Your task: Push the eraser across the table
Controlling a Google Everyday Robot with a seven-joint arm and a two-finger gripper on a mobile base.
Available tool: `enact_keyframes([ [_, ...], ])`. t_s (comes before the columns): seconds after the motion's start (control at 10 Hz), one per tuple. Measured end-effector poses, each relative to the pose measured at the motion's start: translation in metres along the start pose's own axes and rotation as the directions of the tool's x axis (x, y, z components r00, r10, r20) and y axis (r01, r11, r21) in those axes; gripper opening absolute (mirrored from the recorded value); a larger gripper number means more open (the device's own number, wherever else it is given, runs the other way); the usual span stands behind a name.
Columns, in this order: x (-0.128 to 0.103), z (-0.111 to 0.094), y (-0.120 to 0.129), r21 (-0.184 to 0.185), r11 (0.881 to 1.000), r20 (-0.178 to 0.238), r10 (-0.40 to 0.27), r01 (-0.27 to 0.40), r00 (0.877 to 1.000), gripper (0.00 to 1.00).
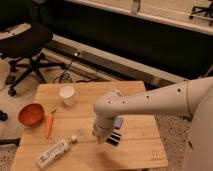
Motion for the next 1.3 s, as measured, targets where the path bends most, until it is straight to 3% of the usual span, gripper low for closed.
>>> enact_keyframes([
  [0.3,0.011,0.015,0.001,-0.003,1.000,-0.061,0.017,-0.017,0.998,0.00],
  [0.7,0.031,0.030,-0.032,0.043,0.991,-0.099,0.130,-0.126,0.987,0.00],
  [1.1,0.028,0.050,-0.057,0.059,0.975,-0.085,0.219,-0.214,0.972,0.00],
  [1.3,0.007,0.054,-0.061,0.042,0.967,-0.042,0.252,-0.250,0.967,0.00],
])
